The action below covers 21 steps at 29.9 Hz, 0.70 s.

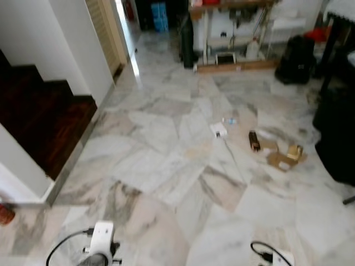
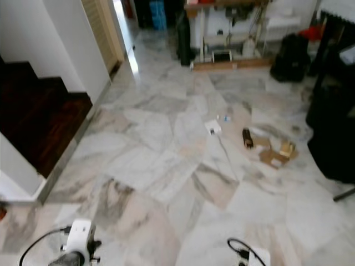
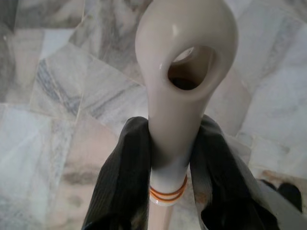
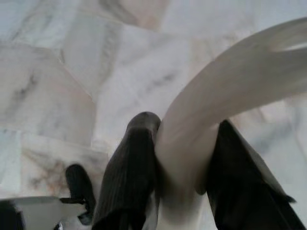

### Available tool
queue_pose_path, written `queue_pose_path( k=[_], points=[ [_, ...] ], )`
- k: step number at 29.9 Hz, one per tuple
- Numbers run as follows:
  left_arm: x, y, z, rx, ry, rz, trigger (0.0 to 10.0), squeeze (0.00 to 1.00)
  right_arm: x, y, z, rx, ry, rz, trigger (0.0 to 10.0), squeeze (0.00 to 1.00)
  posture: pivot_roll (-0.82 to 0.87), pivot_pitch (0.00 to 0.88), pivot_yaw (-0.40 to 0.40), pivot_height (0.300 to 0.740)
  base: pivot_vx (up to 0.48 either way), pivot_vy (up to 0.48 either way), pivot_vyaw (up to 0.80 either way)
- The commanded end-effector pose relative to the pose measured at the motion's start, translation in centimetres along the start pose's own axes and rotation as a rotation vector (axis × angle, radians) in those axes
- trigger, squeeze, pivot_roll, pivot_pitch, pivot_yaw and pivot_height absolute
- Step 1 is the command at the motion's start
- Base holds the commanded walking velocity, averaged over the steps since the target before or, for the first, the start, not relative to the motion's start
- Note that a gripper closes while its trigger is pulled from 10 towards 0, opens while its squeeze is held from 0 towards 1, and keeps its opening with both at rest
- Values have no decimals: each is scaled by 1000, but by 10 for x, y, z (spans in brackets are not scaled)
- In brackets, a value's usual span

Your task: Sweep floor

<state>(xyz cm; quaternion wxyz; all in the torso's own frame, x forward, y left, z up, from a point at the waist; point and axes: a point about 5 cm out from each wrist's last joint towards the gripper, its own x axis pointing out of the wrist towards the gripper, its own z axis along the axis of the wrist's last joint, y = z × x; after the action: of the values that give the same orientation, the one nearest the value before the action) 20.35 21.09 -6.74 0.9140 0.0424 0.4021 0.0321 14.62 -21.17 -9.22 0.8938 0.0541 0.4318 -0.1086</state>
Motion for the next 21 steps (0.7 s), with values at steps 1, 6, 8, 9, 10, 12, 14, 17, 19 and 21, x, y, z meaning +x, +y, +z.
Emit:
queue_pose_path(
  k=[1, 6, 8, 9, 10, 12, 14, 17, 19, 21],
  points=[
    [-1, -1, -4, -27, 15, 4, 10000, 0, 2, 2, 9, -45, -30, 20, 10000, 0, -122, 0, 35, 740, 480, 0, 0],
    [-2, -5, -10, -46, 28, 7, 10000, 0, 4, -1, 16, -88, -42, 24, 10000, 0, -126, 0, 11, 740, 480, 0, 0],
    [-2, -8, -12, -55, 32, 3, 10000, 0, 4, -4, 20, -80, -52, 16, 10000, 0, -129, 0, 3, 740, 480, 0, 0],
    [-2, -8, -12, -55, 32, 3, 10000, 0, 4, -4, 20, -80, -52, 16, 10000, 0, -129, 0, 3, 740, 480, 0, 0],
    [-2, -9, -12, -57, 32, 2, 10000, 0, 4, -5, 20, -84, -52, 17, 10000, 0, -130, 0, 1, 740, 480, 0, 0],
    [-2, -10, -12, -60, 33, 0, 10000, 0, 4, -5, 20, -86, -52, 18, 10000, 0, -130, 0, -1, 740, 480, 0, 0],
    [-2, -11, -12, -63, 31, 0, 10000, 0, 4, -5, 19, -94, -47, 19, 10000, 0, -125, 0, -3, 740, 480, 0, 0],
    [-2, -11, -12, -65, 32, 1, 10000, 0, 3, -5, 16, -93, -38, 18, 10000, 0, -122, 0, 1, 740, 480, 0, 0],
    [-2, -10, -12, -63, 33, 1, 10000, 0, 3, -5, 14, -92, -31, 17, 10000, 0, -124, 0, 5, 740, 480, 0, 0],
    [-2, -9, -13, -58, 35, 0, 10000, 0, 3, -4, 13, -83, -31, 17, 10000, 0, -125, 0, 9, 740, 480, 0, 0]
  ],
)
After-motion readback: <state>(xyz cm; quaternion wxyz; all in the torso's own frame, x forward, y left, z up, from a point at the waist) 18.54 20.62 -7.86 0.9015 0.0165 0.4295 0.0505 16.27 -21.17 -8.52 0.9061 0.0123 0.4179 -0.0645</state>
